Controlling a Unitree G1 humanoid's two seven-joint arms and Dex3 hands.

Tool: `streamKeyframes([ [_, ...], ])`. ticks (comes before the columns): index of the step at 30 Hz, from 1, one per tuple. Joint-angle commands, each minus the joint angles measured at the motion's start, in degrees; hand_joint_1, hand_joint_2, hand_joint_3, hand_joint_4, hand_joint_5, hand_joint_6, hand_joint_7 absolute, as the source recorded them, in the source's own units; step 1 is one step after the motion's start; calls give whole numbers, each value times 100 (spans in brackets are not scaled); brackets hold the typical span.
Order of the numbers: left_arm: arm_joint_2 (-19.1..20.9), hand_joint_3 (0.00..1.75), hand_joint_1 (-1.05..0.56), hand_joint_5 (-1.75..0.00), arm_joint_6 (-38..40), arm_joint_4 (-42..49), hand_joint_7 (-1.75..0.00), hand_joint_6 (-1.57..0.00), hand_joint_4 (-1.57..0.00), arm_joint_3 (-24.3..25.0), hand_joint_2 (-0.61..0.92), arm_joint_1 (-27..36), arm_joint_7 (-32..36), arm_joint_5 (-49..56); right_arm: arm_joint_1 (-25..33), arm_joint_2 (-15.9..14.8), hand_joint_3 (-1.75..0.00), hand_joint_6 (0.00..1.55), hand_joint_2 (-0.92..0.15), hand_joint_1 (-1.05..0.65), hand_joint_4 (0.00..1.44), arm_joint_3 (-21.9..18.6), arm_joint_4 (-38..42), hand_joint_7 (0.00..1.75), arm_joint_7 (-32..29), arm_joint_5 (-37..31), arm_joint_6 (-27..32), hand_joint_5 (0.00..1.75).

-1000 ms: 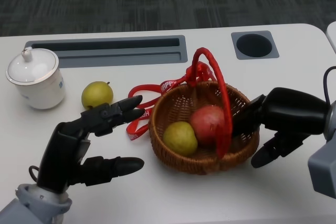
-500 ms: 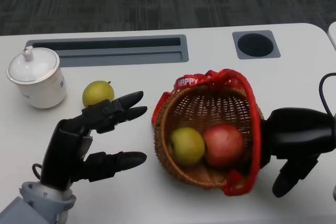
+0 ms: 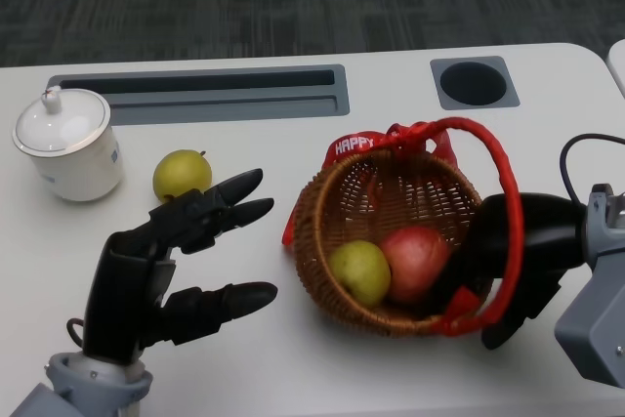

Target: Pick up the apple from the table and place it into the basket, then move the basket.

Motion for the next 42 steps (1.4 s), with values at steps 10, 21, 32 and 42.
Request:
streamKeyframes([
  [10, 46, 0, -47, -3, -123, -54, -1, -75, -90, 64, 77, 17, 122, -86, -85, 100, -4, 71, -92, -60, 85, -211, -66, 0, -374, 156, 44, 0],
  [21, -84, 0, -45, -3, -199, -148, -1, -77, -93, 83, 77, 105, 222, 8, -126, 113, -6, 75, -92, -40, 87, 63, -224, 3, -1300, -499, 217, 2],
  [32, -172, 1, -41, -3, -340, -305, 0, -77, -95, 147, 79, 314, 224, -101, -173, 362, -19, 90, -92, -31, 97, -177, 426, 5, -975, 61, 437, 4],
  [42, -147, 0, -45, -3, -571, -393, -1, -80, -97, 192, 79, 404, 388, 30, -178, 633, -17, 93, -92, -34, 111, -492, 757, 3, -541, 467, 1169, 10],
])
